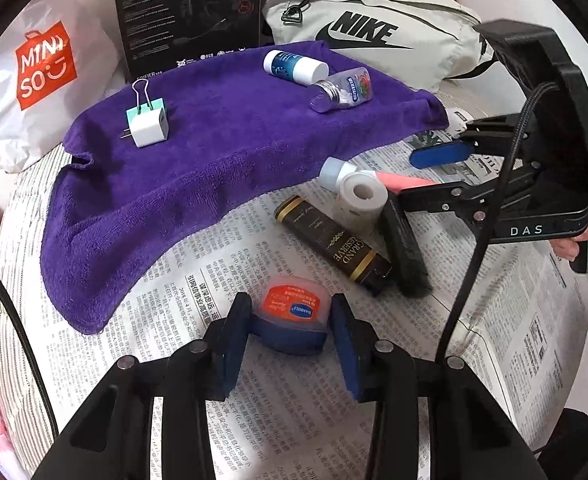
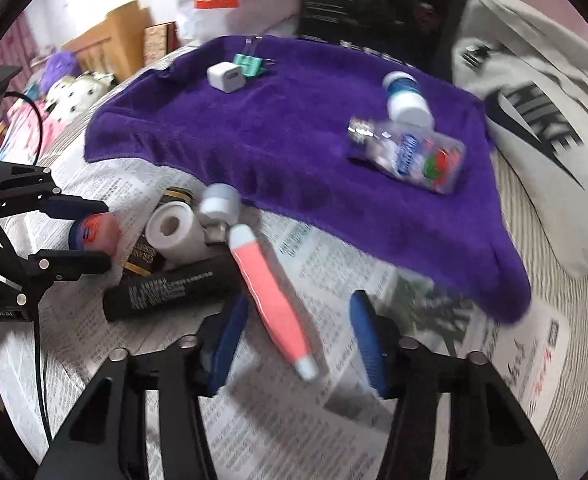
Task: Organize rigid objects
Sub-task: 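Grasp the Vaseline tin with the left gripper while the right grasps the pink tube, then carry the Vaseline tin and pink tube over the purple towel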
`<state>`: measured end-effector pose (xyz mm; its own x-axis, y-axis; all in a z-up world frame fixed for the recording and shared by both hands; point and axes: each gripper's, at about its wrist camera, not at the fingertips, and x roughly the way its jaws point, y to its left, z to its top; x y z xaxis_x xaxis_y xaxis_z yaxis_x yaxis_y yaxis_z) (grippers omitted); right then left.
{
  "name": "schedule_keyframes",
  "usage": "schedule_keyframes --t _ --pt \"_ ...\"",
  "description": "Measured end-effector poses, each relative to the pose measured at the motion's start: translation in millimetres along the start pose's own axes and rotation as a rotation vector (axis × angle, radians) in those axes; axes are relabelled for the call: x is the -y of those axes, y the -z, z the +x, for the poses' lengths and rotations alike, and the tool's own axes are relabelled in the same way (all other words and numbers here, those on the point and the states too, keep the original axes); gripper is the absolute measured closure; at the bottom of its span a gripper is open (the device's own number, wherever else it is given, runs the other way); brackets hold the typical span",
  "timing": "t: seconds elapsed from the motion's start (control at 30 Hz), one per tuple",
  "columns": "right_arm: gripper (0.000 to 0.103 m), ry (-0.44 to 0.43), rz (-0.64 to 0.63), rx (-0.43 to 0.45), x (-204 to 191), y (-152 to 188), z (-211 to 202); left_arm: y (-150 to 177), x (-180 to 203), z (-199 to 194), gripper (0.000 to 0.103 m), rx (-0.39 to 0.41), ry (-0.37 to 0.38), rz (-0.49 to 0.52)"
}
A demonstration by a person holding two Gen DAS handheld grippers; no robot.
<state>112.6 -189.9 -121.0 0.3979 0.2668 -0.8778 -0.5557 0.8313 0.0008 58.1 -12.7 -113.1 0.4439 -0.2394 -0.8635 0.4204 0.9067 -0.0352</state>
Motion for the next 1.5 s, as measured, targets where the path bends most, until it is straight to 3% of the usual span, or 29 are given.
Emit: schedule_keyframes --t 0.27,0.3,0.37,0.7,1.17,1.5 --pt "0.057 -0.042 -0.068 -0.014 0.0 -5.8 3.7 1.6 1.6 -0.3 0.065 0.015 -0.019 -0.026" --pt "0.061 -0.053 -0.08 -0.018 -1.2 -6.4 3.0 1.4 1.6 -0.3 0.065 0.015 -0.019 -0.024" --pt "0.086 -0.053 -0.095 -0.029 -5.8 -7.1 1.6 1.6 1.1 -1.1 0.065 0.01 -0.021 -0.021" --pt "0.086 -0.005 -0.093 -0.056 -10.8 -0.5 -2.6 1.1 2.1 1.1 0.065 0.026 -0.045 -0.032" --pt "0.087 -0.039 -0.035 -0.031 7.8 7.2 -31.5 -6.5 -25.0 -22.4 0.065 0.053 -0.022 -0.107" --pt "0.086 -0.024 -0.089 -0.084 -1.5 14.6 -13.9 -5.3 -22.2 -19.1 0.065 0.042 -0.02 -0.107"
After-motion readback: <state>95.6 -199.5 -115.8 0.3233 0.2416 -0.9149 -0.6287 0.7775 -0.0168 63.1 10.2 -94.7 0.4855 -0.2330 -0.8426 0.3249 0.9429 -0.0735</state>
